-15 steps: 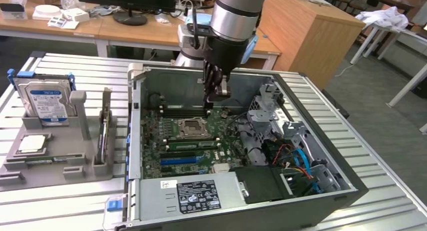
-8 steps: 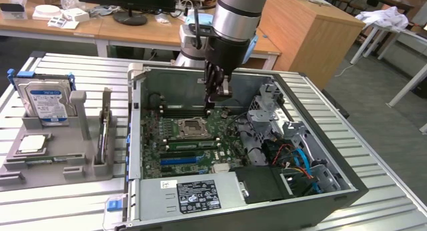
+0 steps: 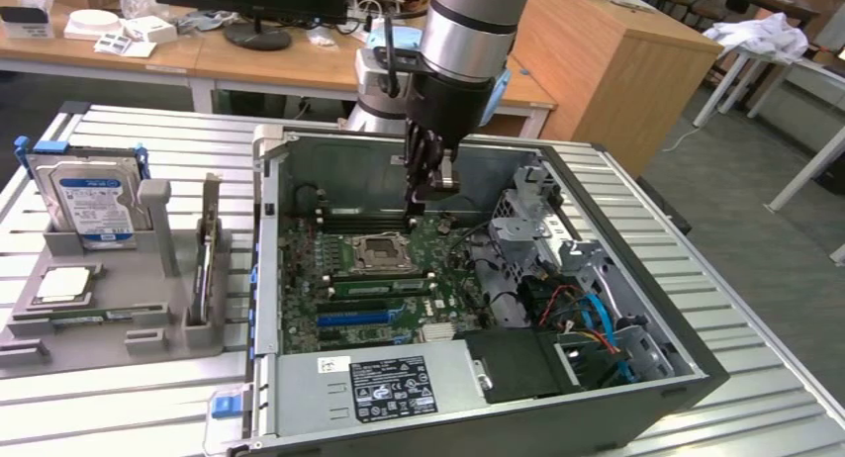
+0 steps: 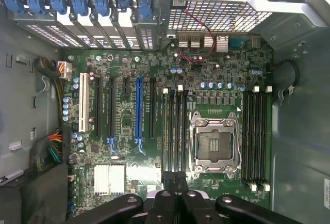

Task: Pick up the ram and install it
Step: 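Press down the ram until it locks into place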

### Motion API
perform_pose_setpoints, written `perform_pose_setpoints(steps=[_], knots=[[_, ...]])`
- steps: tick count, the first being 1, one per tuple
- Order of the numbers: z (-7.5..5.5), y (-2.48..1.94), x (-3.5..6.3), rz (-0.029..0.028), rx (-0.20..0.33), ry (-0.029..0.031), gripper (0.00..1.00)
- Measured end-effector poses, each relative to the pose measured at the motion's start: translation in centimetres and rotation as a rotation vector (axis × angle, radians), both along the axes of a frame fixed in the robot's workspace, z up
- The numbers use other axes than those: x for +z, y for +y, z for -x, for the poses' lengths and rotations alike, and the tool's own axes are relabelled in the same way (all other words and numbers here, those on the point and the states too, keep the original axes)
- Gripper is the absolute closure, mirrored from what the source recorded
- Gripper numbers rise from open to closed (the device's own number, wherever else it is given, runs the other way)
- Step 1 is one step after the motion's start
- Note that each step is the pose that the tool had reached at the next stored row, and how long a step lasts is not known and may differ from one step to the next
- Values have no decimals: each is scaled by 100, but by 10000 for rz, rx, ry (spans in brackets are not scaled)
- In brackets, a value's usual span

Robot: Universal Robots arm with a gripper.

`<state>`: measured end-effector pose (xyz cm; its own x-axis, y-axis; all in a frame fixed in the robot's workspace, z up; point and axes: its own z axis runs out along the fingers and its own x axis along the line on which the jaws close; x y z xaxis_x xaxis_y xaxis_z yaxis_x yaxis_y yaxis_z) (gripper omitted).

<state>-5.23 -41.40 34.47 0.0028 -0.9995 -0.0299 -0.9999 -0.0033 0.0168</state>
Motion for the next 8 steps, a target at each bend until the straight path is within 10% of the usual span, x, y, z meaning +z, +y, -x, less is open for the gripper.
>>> perform_pose_setpoints(steps=[8], knots=[[0,0,-3,1,-386,0,89]])
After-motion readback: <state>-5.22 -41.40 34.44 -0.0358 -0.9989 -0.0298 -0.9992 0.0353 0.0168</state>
